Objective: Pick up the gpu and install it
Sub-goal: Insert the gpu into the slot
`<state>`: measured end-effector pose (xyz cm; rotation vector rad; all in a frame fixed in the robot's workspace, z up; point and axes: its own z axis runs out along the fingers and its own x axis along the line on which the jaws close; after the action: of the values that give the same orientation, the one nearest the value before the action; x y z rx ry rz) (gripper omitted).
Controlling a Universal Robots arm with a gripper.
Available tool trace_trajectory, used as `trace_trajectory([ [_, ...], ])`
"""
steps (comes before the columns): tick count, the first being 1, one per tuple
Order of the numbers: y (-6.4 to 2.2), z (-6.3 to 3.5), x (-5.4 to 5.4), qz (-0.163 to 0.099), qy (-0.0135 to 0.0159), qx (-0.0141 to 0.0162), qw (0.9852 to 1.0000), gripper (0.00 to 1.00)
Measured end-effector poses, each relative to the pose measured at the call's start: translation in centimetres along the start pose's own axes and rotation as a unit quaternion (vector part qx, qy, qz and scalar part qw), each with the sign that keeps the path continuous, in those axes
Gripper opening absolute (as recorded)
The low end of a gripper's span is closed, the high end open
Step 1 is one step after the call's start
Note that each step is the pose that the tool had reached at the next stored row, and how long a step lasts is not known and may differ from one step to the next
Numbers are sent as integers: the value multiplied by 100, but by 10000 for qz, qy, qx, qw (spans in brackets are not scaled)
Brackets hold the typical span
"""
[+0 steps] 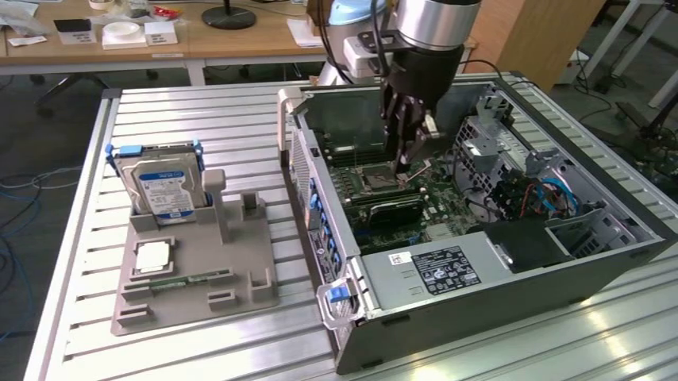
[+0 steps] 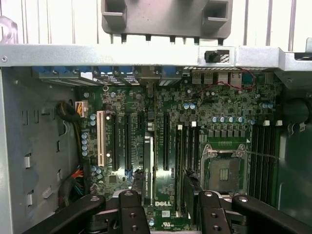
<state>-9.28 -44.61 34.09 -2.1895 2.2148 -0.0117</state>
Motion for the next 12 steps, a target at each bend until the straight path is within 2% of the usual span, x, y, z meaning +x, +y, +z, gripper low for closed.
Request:
trace_trajectory([
  [12,1,61,10,7,0,0,10000,46],
])
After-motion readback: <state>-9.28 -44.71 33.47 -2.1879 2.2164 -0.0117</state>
